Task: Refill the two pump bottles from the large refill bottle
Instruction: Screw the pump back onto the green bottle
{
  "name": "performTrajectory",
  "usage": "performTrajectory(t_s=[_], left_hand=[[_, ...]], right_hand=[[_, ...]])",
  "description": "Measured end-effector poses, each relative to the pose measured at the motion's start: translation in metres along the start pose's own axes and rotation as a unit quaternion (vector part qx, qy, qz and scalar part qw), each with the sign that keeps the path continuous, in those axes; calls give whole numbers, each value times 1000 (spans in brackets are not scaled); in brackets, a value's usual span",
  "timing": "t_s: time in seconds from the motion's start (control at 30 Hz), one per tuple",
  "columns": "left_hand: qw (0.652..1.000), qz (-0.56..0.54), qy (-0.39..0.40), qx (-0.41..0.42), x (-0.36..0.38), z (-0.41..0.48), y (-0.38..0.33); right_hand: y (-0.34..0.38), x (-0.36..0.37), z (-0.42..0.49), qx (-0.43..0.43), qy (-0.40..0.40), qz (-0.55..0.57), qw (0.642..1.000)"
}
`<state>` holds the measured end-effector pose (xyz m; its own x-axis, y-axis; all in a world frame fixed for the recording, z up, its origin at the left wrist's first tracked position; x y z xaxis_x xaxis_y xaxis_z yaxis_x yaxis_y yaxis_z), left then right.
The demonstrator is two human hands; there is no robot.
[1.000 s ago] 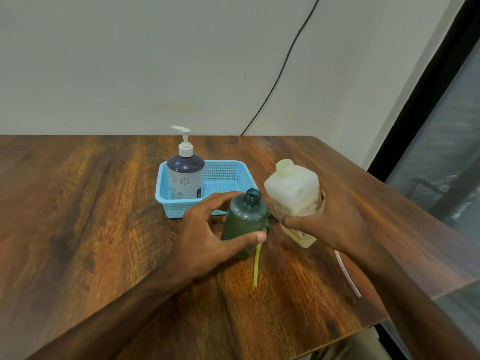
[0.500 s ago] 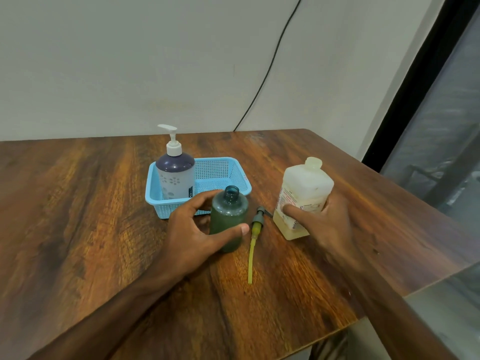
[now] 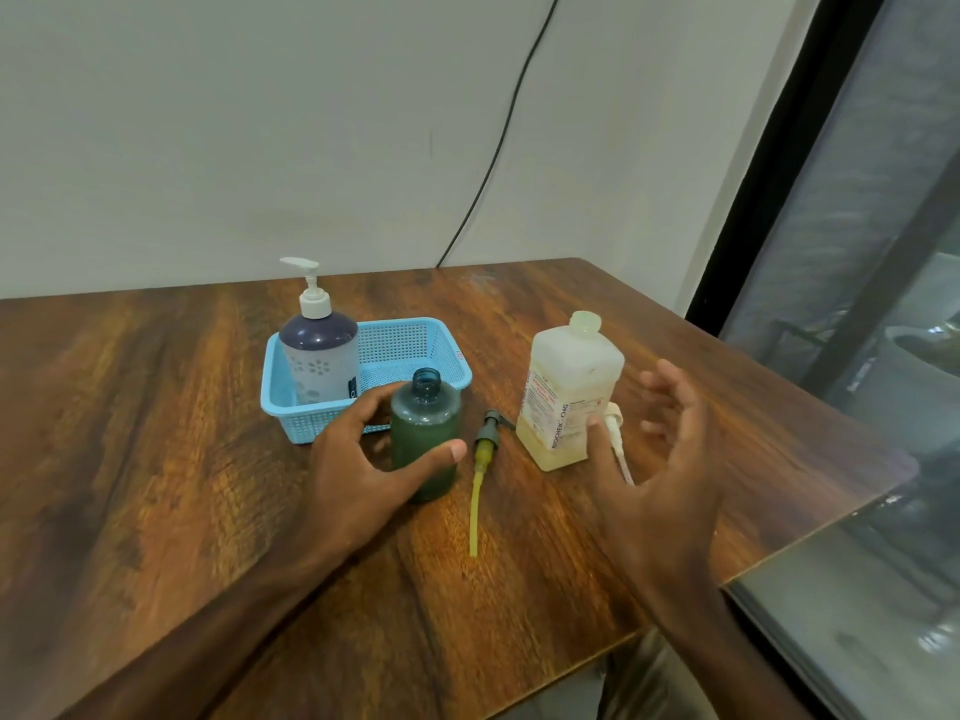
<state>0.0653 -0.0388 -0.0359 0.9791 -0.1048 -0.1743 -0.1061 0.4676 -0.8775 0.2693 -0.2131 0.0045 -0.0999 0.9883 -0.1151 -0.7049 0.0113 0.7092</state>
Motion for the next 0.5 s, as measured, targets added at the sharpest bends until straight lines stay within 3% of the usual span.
performTrajectory(t_s=[0.07, 0.13, 0.2, 0.27, 0.33, 0.4, 0.5], left_hand=[[1000, 0, -3, 1, 0, 0, 1], [1000, 3, -7, 2, 0, 0, 0], [1000, 5, -14, 6, 0, 0, -3], [1000, 10, -19, 10, -2, -1, -5], [999, 18, -24, 20, -4, -2, -6], [999, 26, -26, 22, -4, -1, -7], [999, 28, -25, 25, -5, -2, -7]], right_hand=[[24, -2, -9, -81, 10, 12, 997], [43, 8, -18, -126, 72, 10, 989], [51, 31, -25, -118, 199, -57, 971], [48, 56, -31, -95, 320, -157, 930], [43, 77, -35, -78, 389, -207, 894], [40, 93, -37, -85, 414, -232, 876], [37, 111, -32, -93, 408, -223, 880]])
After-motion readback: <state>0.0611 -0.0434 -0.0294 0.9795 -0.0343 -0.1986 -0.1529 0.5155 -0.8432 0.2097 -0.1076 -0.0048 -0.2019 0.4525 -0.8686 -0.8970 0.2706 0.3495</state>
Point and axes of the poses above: each hand's wrist, its own z-axis towards the middle knuckle, its own x-axis out of the palm, y = z × x, the point moved 5 cm from there along z, towards the middle knuckle, and after that the axes turned 15 degrees about -y, right-handed, at the moved point
